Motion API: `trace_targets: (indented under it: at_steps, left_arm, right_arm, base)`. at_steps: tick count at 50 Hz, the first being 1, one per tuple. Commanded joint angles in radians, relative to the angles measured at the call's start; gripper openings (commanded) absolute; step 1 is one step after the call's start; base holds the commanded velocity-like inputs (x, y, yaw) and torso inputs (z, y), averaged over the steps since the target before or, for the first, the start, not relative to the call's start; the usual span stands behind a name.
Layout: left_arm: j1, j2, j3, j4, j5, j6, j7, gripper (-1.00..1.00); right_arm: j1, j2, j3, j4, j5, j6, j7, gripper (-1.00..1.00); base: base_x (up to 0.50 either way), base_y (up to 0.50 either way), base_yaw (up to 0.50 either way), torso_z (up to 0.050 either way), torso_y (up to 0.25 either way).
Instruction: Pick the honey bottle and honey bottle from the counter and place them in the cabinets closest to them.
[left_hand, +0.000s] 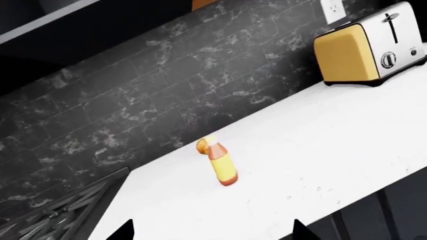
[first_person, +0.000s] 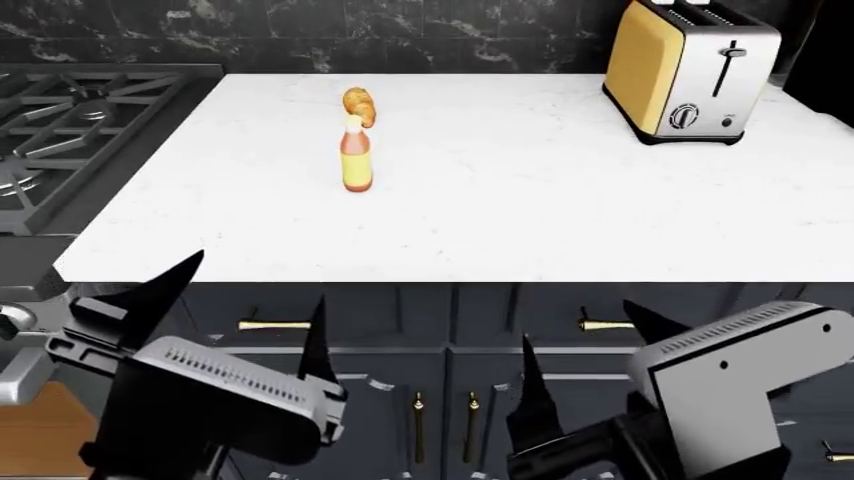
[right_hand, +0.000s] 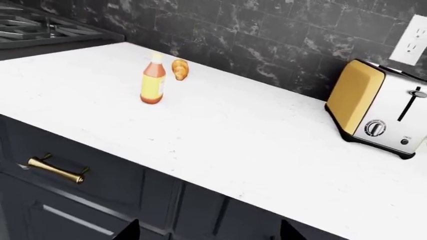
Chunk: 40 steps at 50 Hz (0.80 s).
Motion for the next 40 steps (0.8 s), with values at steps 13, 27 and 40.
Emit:
trace_targets:
  at_steps: [13, 27, 40]
  left_arm:
    - [-0.121, -0.042, 0.167, 0.001, -0.042, 0.068, -0.077, 1.0]
    - [-0.2, -0.062, 0.285, 0.001, -0.047, 0.118, -0.115, 1.0]
    - [-0.222, -0.067, 0.332, -0.004, -0.04, 0.144, -0.122, 1.0]
  right_arm:
    - [0.023, -0.053, 0.038, -0.019, 0.095, 0.099, 0.088, 1.0]
    - [0.025, -0.061, 0.033, -0.021, 0.141, 0.109, 0.135, 1.0]
    - [0.017, -0.081, 0.05, -0.019, 0.15, 0.142, 0.144, 1.0]
  base:
    - [0.0, 0.5, 0.0, 0.0, 0.0]
    - [0.0, 0.5, 0.0, 0.0, 0.0]
    - [0.0, 0.5, 0.0, 0.0, 0.0]
